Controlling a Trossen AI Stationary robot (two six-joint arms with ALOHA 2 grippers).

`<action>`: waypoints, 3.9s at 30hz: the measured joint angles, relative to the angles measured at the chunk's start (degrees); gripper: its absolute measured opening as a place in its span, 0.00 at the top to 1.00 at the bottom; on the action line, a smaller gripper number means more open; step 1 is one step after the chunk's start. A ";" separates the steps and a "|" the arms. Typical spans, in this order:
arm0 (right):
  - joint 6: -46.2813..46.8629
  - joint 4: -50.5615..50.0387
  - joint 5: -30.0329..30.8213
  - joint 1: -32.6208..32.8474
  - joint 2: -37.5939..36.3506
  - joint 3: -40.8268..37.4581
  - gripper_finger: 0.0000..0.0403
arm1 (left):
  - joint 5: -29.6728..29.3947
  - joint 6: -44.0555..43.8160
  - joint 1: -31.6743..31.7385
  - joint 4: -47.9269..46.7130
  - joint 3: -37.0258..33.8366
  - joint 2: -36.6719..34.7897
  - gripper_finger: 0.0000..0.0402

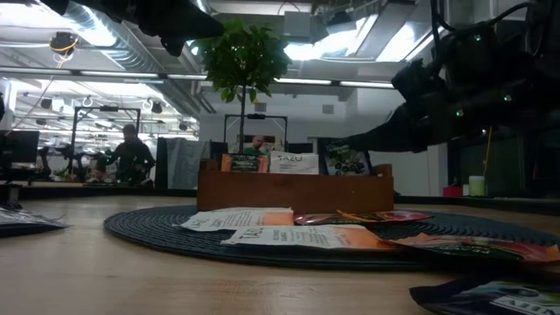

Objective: Pick & Place Tea
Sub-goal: Put the violet tea bag into the right side of the wooden organizer

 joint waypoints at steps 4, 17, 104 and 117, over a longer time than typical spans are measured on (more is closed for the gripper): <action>0.19 -0.81 1.63 0.00 0.00 0.02 0.97 | 0.02 0.00 0.00 0.00 0.00 0.00 0.99; 1.64 -2.55 0.57 0.00 0.00 0.02 0.95 | 0.02 -0.17 0.00 0.00 0.00 0.00 0.99; 3.14 8.21 3.26 0.74 -2.25 -3.31 1.00 | 0.11 -1.07 0.00 -0.55 0.02 0.02 0.99; 3.08 10.11 3.15 1.09 -1.50 -4.54 1.00 | 0.10 -1.07 0.00 -0.44 0.02 0.02 0.99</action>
